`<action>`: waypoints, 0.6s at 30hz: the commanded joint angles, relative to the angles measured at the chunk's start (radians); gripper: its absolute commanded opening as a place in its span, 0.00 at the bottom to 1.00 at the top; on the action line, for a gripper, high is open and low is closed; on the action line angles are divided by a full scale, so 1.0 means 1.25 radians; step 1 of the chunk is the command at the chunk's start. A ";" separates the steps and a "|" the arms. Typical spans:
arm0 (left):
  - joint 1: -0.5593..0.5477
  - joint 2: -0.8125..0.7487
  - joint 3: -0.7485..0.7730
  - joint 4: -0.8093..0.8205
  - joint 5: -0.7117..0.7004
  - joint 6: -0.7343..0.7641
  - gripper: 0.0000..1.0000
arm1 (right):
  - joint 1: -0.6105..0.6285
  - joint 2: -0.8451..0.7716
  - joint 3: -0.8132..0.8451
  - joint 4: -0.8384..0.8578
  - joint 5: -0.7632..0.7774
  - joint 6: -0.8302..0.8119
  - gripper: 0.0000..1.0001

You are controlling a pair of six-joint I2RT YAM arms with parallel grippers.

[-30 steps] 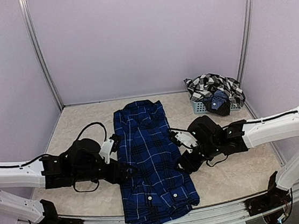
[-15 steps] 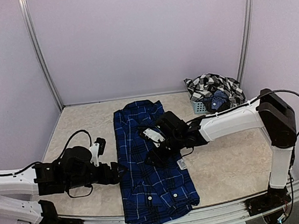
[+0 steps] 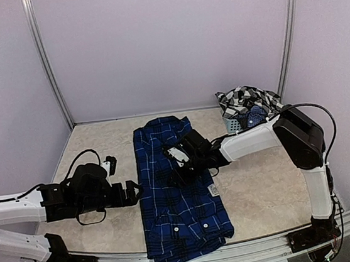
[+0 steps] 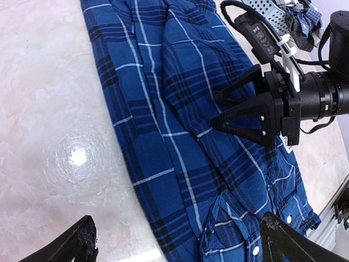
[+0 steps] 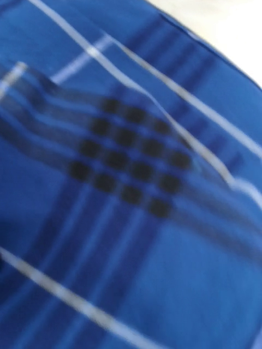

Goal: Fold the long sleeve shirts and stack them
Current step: Move the rectangle-folded shirt to the center of the board.

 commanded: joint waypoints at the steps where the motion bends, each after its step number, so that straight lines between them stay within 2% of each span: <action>1: 0.044 -0.014 0.003 -0.013 0.034 -0.006 0.99 | -0.044 0.037 0.006 0.031 0.030 0.079 0.56; 5: 0.080 -0.019 -0.005 0.012 0.082 0.001 0.99 | -0.067 0.058 0.014 0.065 0.046 0.127 0.57; 13: 0.084 0.027 0.012 0.028 0.104 0.018 0.99 | -0.096 0.129 0.086 0.100 0.066 0.222 0.57; 18: 0.076 0.062 0.012 0.066 0.146 0.077 0.99 | -0.102 0.157 0.176 0.096 0.028 0.183 0.58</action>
